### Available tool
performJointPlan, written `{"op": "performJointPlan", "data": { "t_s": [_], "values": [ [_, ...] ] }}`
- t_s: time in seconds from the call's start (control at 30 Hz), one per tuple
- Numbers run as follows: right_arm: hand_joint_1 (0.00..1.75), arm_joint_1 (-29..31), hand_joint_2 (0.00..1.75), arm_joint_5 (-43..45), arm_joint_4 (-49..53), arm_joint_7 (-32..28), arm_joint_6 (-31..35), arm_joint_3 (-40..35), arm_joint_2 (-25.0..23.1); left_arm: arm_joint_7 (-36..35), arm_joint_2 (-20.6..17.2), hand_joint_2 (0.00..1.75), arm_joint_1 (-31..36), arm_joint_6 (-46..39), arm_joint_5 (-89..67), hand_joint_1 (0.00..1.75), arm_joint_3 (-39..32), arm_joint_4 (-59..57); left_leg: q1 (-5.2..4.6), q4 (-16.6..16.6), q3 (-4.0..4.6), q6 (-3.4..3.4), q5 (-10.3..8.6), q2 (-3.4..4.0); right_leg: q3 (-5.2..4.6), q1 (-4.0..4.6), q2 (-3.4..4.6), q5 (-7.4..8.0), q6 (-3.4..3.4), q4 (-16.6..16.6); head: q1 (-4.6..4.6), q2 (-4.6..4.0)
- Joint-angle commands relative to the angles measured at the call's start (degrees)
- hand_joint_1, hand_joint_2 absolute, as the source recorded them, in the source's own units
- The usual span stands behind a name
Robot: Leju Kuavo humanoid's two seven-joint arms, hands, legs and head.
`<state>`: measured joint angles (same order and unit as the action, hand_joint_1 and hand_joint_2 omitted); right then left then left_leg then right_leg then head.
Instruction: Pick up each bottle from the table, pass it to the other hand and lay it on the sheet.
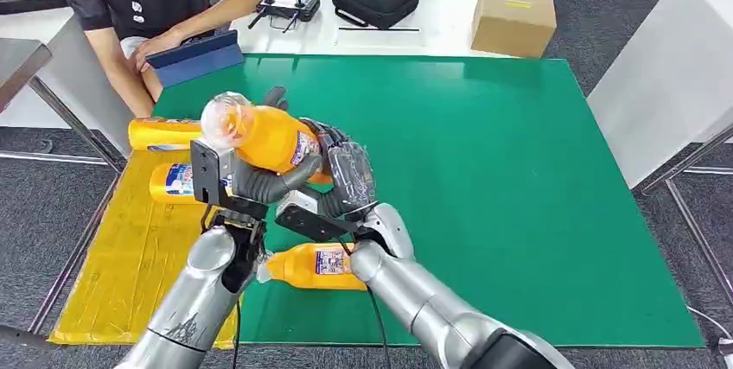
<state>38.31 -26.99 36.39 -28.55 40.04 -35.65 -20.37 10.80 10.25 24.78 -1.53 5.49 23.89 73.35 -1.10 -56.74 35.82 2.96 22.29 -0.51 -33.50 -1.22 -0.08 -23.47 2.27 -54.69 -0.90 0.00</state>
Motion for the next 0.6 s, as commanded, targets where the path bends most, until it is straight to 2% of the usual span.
{"op": "performJointPlan", "data": {
  "t_s": [0.03,0.1,0.17,0.3,0.37,0.4,0.6],
  "values": [
    [1.75,3.3,1.75,-2.8,-7.0,0.4,-0.1,-0.5,0.9,-0.6,-1.5,1.75,0.8,0.0,-0.6,0.00,-0.2,-0.5,0.10,0.0,-0.37,-0.30,0.18,0.06,0.39,0.10,0.02,-0.15,-0.19,0.0,-0.02,0.00],
    [1.75,3.4,1.75,-2.8,-7.1,0.4,-0.1,-0.4,1.0,-0.6,-1.5,1.75,0.8,0.0,-0.6,0.00,-0.2,-0.5,0.06,0.0,-0.18,-0.18,0.06,-0.03,0.20,0.06,-0.06,-0.07,-0.11,0.0,0.00,0.00],
    [1.75,3.6,1.75,-3.4,-7.6,0.8,0.0,0.1,1.1,-0.6,-1.6,1.75,0.8,0.0,-0.8,0.00,-0.2,-0.6,0.12,0.0,-0.38,-0.32,0.18,-0.01,0.42,0.11,-0.05,-0.17,-0.20,0.0,0.00,0.00],
    [1.75,3.7,1.75,-4.3,-8.4,1.3,0.0,0.8,1.6,-0.6,-1.6,1.75,0.8,0.0,-0.9,0.00,-0.3,-0.8,0.07,0.0,-0.21,-0.19,0.08,-0.04,0.24,0.06,-0.07,-0.08,-0.12,0.0,0.00,0.00],
    [1.75,3.6,1.75,-4.3,-8.7,1.4,-0.1,0.9,1.6,-0.6,-1.6,1.75,0.8,0.0,-0.9,0.00,-0.3,-0.8,0.14,-0.1,-0.45,-0.36,0.21,-0.05,0.52,0.13,-0.10,-0.20,-0.22,0.0,0.00,0.00],
    [1.75,3.6,1.75,-4.3,-8.7,1.4,-0.1,0.9,1.6,-0.6,-1.6,1.75,0.8,0.0,-0.9,0.00,-0.3,-0.8,0.07,0.0,-0.18,-0.17,0.06,-0.04,0.20,0.07,-0.06,-0.06,-0.11,0.1,0.00,0.00],
    [1.75,3.6,1.75,-4.2,-8.9,1.4,-0.3,0.9,1.4,-0.6,-1.6,1.75,0.8,0.0,-1.0,0.00,-0.3,-0.9,0.10,0.0,-0.26,-0.24,0.11,-0.08,0.31,0.10,-0.11,-0.12,-0.15,0.0,0.00,0.00]
  ]
}}
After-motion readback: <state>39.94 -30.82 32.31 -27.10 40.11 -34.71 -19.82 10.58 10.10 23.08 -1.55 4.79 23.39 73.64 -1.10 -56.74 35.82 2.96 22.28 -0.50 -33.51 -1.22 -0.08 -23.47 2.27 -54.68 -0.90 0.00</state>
